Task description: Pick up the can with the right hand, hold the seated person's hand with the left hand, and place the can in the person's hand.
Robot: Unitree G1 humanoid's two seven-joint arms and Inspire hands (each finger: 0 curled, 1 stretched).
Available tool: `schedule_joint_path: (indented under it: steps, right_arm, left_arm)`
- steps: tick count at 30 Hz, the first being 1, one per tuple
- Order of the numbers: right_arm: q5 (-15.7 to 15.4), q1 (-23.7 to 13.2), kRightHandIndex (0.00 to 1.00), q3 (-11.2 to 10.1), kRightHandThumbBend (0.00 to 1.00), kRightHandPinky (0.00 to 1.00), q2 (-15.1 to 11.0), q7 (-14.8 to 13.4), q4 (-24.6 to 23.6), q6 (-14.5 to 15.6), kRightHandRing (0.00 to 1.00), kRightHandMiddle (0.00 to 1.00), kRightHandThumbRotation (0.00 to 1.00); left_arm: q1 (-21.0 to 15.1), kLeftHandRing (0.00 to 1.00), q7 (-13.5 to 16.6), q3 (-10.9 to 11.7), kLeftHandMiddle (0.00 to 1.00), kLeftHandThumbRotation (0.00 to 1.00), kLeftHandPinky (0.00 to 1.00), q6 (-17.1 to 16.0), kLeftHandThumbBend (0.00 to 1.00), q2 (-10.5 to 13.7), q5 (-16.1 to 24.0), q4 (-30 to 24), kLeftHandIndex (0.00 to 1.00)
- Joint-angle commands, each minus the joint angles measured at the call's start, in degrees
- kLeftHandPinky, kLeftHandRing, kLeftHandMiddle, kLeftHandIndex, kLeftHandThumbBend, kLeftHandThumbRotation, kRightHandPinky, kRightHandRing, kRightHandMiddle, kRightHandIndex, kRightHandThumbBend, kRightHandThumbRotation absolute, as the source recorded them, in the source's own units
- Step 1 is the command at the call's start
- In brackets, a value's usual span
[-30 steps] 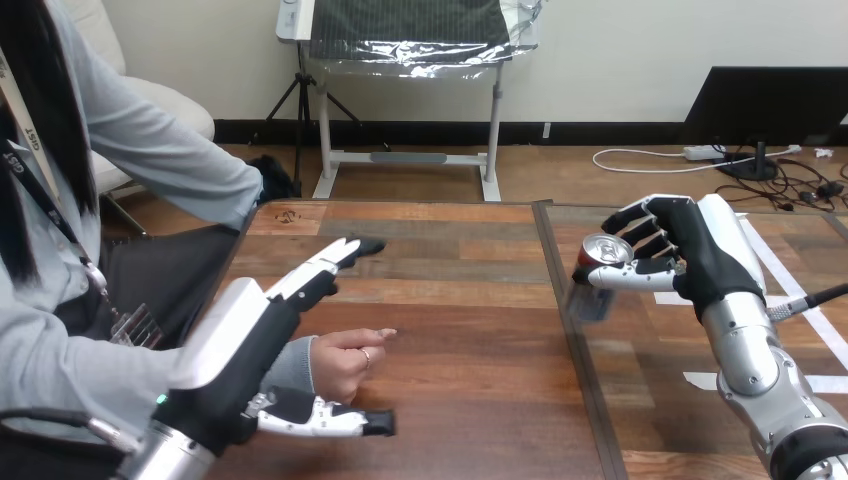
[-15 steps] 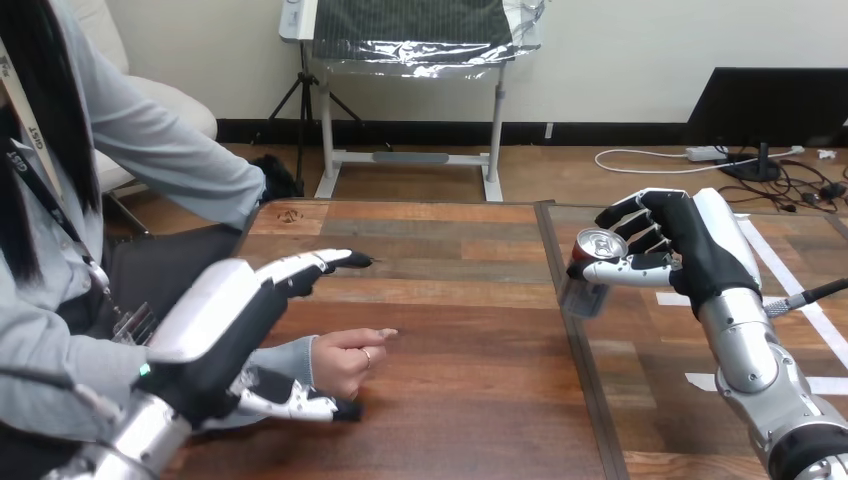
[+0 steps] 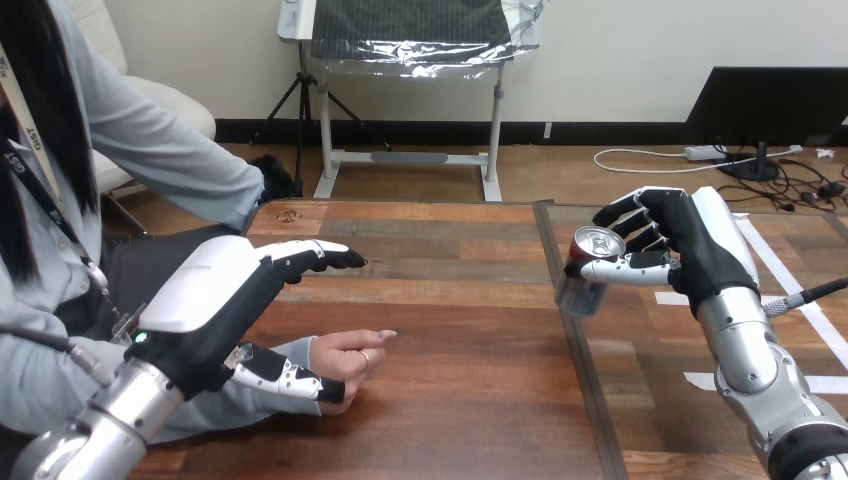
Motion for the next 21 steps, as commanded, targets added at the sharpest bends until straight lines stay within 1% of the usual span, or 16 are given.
schedule_joint_path:
  steps: [1,4,10,21]
  right_arm:
    - [1.1,-3.2,0.54,-1.3,0.75,0.41,0.0,-0.2,-3.7,-2.2,0.45,0.50,0.00]
    - [1.2,-3.1,0.54,-1.4,0.75,0.41,0.0,-0.1,-3.8,-2.7,0.45,0.50,0.00]
    - [1.3,-2.9,0.54,-1.4,0.75,0.41,-0.2,0.2,-4.0,-3.3,0.44,0.50,0.00]
    - [1.8,-2.7,0.54,-1.6,0.75,0.42,-0.2,0.8,-4.8,-3.0,0.44,0.50,0.00]
  left_arm:
    - [-4.5,0.76,0.7,-1.7,0.77,0.13,0.68,0.6,1.00,1.8,0.6,2.2,0.74]
    - [-5.3,0.76,1.4,-2.4,0.77,0.12,0.68,0.4,1.00,2.6,1.7,3.5,0.74]
    - [-6.6,0.75,2.0,-3.5,0.77,0.12,0.68,1.0,1.00,3.2,2.4,5.5,0.74]
    - [-9.5,0.75,3.3,-5.9,0.76,0.14,0.68,0.5,1.00,4.5,3.8,10.4,0.74]
